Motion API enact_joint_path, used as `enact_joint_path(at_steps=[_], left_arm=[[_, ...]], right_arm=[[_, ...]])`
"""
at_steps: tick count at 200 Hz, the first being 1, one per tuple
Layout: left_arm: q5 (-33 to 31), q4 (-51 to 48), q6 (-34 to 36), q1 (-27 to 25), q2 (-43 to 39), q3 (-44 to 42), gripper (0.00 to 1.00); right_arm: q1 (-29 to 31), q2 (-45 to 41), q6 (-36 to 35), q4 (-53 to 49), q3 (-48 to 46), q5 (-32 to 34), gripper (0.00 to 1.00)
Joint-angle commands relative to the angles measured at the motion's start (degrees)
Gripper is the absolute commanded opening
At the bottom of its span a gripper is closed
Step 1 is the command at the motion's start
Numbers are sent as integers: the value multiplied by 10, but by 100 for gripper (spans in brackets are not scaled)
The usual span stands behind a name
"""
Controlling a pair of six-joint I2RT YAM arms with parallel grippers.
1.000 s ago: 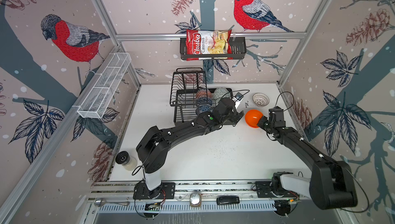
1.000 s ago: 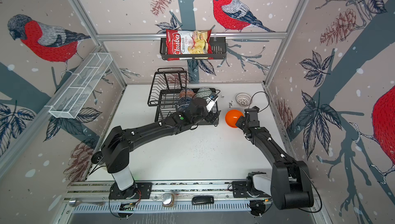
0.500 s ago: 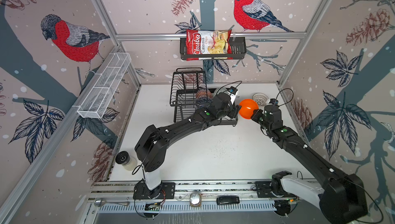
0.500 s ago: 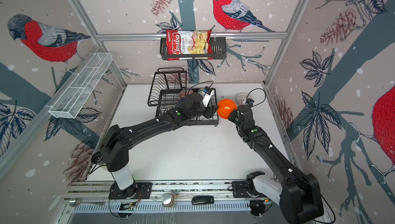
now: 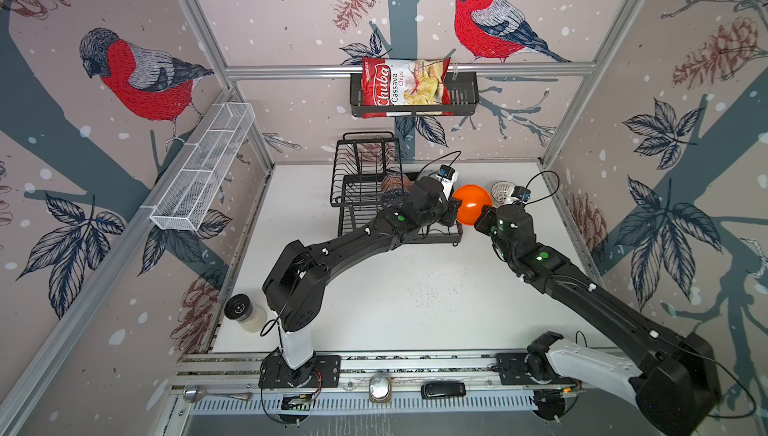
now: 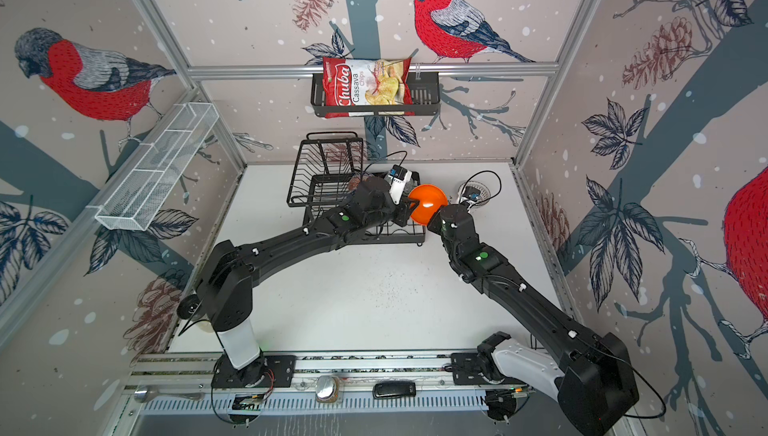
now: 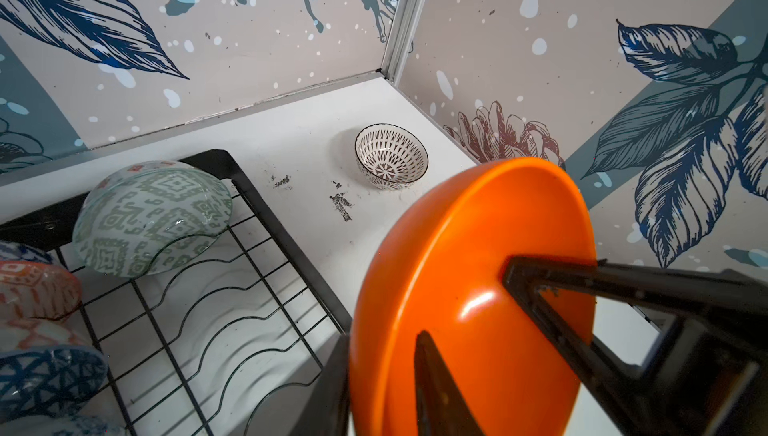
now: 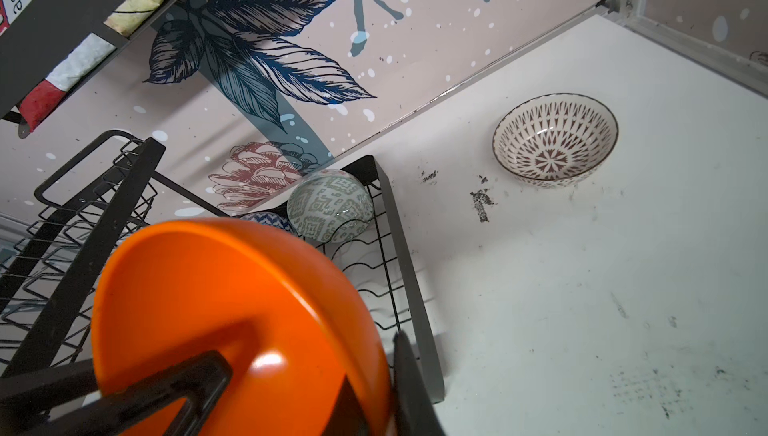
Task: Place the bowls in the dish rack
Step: 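Grasp the orange bowl rim with the left gripper beside the right gripper, then raise the orange bowl above the rack with both grippers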
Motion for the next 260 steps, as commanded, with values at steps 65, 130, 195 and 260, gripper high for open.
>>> enact_joint_path(at_steps=[65, 130, 195, 260], left_arm=[[12, 23, 5, 1, -4, -9, 0], [-50, 87, 2, 4, -49, -67, 0], [-156, 139, 12, 7, -98, -111, 0], [-234, 189, 28, 8, -132, -139, 0]], right_arm=[[21, -4, 27, 60, -7, 8, 9], [21, 12, 39, 29, 22, -1, 36], [20, 8, 61, -3, 59, -25, 68], [15, -9, 107, -65, 109, -20, 100]])
